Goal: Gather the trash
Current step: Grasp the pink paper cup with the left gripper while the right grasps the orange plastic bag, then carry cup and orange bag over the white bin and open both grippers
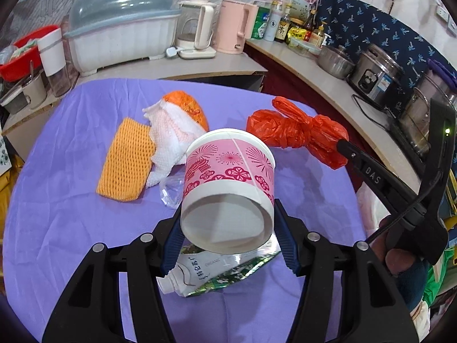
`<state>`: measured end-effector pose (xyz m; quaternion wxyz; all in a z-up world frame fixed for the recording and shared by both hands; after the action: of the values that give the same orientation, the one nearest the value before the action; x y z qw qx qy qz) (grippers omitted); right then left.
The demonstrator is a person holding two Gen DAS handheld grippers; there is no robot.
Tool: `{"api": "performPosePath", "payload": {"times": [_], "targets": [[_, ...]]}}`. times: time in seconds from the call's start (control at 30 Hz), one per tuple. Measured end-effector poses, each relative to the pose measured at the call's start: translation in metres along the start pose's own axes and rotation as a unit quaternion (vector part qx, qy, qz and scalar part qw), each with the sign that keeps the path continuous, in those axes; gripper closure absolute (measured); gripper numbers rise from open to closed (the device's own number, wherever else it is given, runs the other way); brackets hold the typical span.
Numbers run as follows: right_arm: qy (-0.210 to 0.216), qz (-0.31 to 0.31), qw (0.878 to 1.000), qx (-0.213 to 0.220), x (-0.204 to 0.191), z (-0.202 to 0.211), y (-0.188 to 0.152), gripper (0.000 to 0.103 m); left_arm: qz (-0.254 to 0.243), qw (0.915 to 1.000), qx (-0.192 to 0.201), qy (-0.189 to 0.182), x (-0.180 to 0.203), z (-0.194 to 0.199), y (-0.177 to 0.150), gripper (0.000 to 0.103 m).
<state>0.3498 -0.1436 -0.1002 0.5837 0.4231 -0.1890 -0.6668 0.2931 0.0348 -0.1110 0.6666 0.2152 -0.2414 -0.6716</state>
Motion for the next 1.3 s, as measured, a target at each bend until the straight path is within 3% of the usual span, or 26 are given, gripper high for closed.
{"api": "performPosePath", "payload": {"times": [0.3, 0.57, 0.93, 1.3], "targets": [[-0.016, -0.013, 0.998, 0.052, 0.024, 0.075, 0.022, 0.097, -0.034, 0.9984, 0.039, -0.024, 0.046, 0.05, 0.007, 0.048], [-0.052, -0.037, 0.995, 0.081, 0.078, 0.142, 0.017, 0.097, -0.083, 0.993, 0.043, -0.073, 0.12, 0.076, -0.007, 0.048], [-0.11, -0.089, 0.986, 0.092, 0.166, 0.211, -0.021, 0.097, -0.151, 0.9812, 0.034, -0.115, 0.217, 0.084, -0.039, 0.048], [-0.147, -0.141, 0.975, 0.086, 0.224, 0.233, -0.066, 0.097, -0.197, 0.9698, 0.01, -0.143, 0.283, 0.069, -0.075, 0.048]]}}
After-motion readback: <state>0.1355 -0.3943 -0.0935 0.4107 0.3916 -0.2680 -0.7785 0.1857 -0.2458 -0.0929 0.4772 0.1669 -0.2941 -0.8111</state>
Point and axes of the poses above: each gripper's, at about its wrist camera, not at the fingertips, and z roughly against the way its jaws point, x to its right, y to its top, the point moved 8 cm from there along -z, roughly the way its jaws point, and after that the axes turned 13 degrees about y, right-handed, at the moved point
